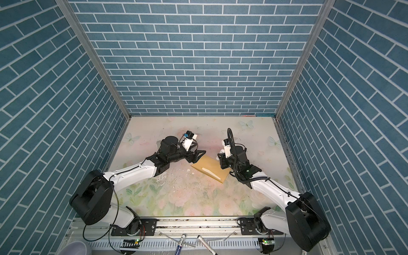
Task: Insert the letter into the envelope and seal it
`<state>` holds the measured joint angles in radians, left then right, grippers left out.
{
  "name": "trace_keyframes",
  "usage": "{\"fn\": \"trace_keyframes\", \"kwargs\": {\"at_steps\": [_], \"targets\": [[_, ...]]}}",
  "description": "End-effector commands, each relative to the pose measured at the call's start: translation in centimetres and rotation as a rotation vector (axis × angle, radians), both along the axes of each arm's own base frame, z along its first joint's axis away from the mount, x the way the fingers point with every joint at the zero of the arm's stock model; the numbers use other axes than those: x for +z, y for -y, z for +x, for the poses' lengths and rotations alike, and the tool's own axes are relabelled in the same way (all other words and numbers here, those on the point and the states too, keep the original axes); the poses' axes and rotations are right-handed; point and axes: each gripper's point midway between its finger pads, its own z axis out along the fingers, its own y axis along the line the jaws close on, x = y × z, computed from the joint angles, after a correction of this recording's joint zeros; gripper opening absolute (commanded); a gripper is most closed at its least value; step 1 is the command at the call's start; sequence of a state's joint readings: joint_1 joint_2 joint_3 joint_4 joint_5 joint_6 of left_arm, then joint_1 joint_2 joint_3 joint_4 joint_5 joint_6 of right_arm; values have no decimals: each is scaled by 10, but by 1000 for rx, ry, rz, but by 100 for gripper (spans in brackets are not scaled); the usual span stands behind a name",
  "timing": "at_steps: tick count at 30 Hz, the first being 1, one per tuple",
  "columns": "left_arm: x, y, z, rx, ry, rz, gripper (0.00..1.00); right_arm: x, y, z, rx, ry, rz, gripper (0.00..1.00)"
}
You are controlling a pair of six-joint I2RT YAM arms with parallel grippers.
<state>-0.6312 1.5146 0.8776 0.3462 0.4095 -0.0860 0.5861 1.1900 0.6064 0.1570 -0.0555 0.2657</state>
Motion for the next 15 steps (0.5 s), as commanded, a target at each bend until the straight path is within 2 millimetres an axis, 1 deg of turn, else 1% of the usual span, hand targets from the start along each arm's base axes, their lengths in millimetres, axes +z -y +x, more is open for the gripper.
{"fn": "trace_keyframes", "kwargs": {"at_steps": [1, 4, 6, 9, 11, 13, 15], "targets": [[-2, 5, 2, -58, 13, 85, 82, 17, 16, 5, -85, 37, -3, 0], [-8, 3, -4, -109, 13, 175, 80, 15, 31, 5, -138, 40, -39, 0], [-10, -3, -12, -136, 41, 219, 80, 15, 35, 4, -146, 42, -45, 0], [-10, -12, -35, -247, 141, 286, 81, 14, 41, 5, -164, 39, -52, 0], [-11, -13, -59, -381, 223, 325, 81, 12, 43, 6, -170, 37, -52, 0], [-12, -13, -74, -463, 278, 343, 82, 11, 45, 8, -172, 35, -50, 0], [-15, -12, -82, -524, 308, 346, 84, 12, 46, 10, -172, 34, -45, 0]]}}
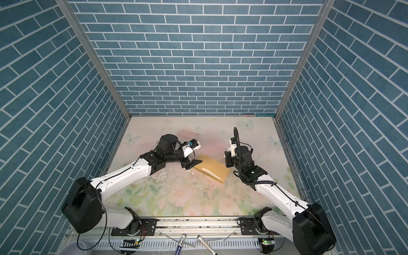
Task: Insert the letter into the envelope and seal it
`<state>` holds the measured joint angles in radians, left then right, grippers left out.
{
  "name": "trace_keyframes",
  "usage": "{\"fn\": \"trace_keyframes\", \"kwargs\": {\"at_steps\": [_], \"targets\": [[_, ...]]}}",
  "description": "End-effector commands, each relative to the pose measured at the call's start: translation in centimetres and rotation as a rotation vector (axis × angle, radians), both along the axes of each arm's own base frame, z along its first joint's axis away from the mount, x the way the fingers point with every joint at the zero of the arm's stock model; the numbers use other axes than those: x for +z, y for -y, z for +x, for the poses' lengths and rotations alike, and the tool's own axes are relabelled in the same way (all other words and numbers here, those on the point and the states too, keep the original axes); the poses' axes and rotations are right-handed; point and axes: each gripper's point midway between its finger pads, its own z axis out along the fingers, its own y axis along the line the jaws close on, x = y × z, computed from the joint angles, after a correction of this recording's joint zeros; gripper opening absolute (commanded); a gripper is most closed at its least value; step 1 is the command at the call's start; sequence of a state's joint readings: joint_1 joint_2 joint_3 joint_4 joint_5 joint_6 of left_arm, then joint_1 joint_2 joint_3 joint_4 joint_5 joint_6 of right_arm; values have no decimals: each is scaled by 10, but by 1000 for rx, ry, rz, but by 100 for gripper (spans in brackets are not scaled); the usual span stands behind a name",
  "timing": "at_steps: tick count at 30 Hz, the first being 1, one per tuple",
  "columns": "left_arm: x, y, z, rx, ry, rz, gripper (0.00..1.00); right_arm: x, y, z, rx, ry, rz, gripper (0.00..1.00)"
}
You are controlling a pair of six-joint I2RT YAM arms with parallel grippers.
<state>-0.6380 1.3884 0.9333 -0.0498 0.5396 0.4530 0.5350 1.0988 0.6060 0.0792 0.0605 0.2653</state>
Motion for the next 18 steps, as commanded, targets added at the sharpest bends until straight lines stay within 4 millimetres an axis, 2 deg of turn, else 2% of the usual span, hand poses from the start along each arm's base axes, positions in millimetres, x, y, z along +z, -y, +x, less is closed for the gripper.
{"fn": "trace_keyframes", "kwargs": {"at_steps": [1, 8, 14, 18], "targets": [[-18, 0, -31, -208, 64, 72, 85, -3, 6, 1, -18, -11, 0, 0], [-60, 14, -48, -351, 64, 245, 82, -4, 7, 0, -17, -13, 16, 0], [-92, 22, -45, -374, 68, 371, 75, -7, 10, -1, -20, -18, 20, 0], [-106, 30, -38, -357, 101, 408, 66, -8, 10, -2, -20, -19, 26, 0]]}}
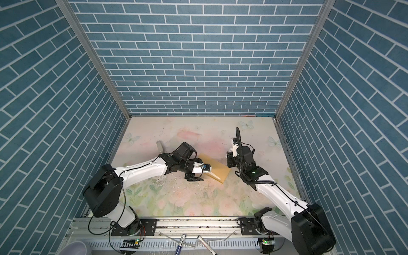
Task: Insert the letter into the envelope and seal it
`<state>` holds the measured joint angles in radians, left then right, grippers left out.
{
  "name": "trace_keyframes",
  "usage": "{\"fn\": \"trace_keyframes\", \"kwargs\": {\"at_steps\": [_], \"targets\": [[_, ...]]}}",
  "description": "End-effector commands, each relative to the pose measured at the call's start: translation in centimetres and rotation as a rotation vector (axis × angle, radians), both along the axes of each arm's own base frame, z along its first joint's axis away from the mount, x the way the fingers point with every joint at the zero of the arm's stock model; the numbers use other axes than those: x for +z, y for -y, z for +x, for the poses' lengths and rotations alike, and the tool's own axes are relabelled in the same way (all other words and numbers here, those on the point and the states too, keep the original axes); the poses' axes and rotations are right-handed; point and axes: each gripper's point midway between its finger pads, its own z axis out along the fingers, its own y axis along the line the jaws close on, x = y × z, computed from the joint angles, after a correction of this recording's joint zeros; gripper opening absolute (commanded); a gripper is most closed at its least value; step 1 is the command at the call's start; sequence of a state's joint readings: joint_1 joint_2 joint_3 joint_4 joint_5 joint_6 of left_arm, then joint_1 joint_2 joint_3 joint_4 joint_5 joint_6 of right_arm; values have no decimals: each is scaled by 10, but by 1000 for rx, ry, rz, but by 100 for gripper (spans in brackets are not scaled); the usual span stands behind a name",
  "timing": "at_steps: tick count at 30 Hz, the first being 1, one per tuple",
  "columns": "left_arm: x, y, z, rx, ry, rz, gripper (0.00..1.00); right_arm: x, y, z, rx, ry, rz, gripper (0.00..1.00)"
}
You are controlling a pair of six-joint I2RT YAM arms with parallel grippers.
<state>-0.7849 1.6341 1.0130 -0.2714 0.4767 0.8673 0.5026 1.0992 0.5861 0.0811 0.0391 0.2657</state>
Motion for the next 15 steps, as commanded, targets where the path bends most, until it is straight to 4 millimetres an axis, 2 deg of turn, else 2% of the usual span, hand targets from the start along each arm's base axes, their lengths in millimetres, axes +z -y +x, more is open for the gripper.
{"fn": "trace_keyframes", "kwargs": {"at_steps": [1, 8, 15], "targets": [[-8, 6, 9, 1, 68, 40, 64, 0, 2, -3, -8, 1, 26, 0], [-29, 11, 20, 52, 104, 110, 44, -2, 4, -4, -12, -2, 31, 0], [-34, 8, 35, 172, 148, 131, 23, -3, 3, -4, -9, -2, 35, 0]]}}
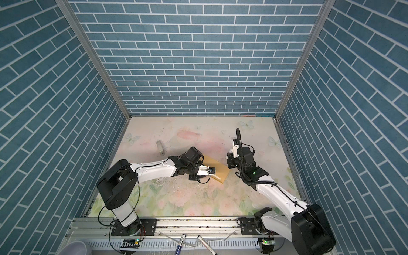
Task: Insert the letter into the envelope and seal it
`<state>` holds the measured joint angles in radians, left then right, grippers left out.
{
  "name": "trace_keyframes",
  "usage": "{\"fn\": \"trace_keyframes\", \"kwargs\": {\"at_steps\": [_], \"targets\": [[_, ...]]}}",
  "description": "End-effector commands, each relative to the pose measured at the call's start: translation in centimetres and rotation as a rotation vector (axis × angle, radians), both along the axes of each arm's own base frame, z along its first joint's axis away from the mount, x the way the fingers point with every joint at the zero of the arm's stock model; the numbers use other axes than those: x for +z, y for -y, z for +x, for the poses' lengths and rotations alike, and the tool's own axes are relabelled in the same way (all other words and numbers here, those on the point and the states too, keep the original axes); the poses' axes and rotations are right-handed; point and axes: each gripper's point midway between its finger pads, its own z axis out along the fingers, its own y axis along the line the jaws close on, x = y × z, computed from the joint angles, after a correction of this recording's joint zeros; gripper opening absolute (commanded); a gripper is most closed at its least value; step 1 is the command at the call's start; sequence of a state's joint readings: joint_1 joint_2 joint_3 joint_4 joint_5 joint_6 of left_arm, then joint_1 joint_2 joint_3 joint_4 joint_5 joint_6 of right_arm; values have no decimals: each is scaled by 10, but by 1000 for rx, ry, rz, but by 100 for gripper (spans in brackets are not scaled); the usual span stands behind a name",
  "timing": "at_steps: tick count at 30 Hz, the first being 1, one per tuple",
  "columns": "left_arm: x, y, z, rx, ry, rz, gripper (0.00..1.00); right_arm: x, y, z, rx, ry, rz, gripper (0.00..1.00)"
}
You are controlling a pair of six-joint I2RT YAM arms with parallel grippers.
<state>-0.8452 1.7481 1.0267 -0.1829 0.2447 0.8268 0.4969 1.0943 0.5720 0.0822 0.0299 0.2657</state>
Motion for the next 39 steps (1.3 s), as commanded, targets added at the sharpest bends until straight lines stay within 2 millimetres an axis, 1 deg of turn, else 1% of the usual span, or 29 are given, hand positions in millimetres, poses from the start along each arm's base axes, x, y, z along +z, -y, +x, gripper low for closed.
{"fn": "trace_keyframes", "kwargs": {"at_steps": [1, 6, 9, 11, 14, 21, 24, 26, 28, 31, 34, 35, 37, 39], "targets": [[5, 0, 14, 102, 52, -13, 20, 2, 2, -1, -12, 8, 35, 0], [16, -12, 29, 301, 65, -53, 6, 0, 1, 0, -11, 8, 36, 0], [22, -20, 35, 422, 59, -80, 0, -1, 1, 1, -11, 6, 40, 0], [24, -23, 38, 486, 48, -103, 0, -1, 0, 2, -9, 7, 43, 0], [23, -21, 36, 527, 38, -135, 0, -1, -1, 2, -9, 6, 45, 0], [10, -11, 39, 647, -21, -110, 0, 1, -4, 4, 2, 6, 59, 0], [6, -4, 39, 678, -68, -117, 4, 3, -6, 5, 12, 9, 67, 0], [5, 3, 38, 690, -110, -142, 9, 5, -8, 5, 24, 13, 72, 0], [7, 13, 35, 683, -161, -183, 23, 7, -10, 6, 34, 17, 74, 0], [19, 22, 38, 701, -209, -269, 35, 11, -15, 9, 57, 38, 76, 0], [37, 17, 49, 752, -260, -367, 44, 17, -23, 14, 80, 54, 92, 0], [42, 13, 54, 777, -280, -400, 45, 18, -25, 17, 81, 56, 95, 0], [53, 0, 64, 842, -331, -476, 45, 20, -36, 21, 114, 54, 127, 0], [57, -15, 74, 908, -377, -535, 45, 21, -45, 25, 128, 55, 139, 0]]}}
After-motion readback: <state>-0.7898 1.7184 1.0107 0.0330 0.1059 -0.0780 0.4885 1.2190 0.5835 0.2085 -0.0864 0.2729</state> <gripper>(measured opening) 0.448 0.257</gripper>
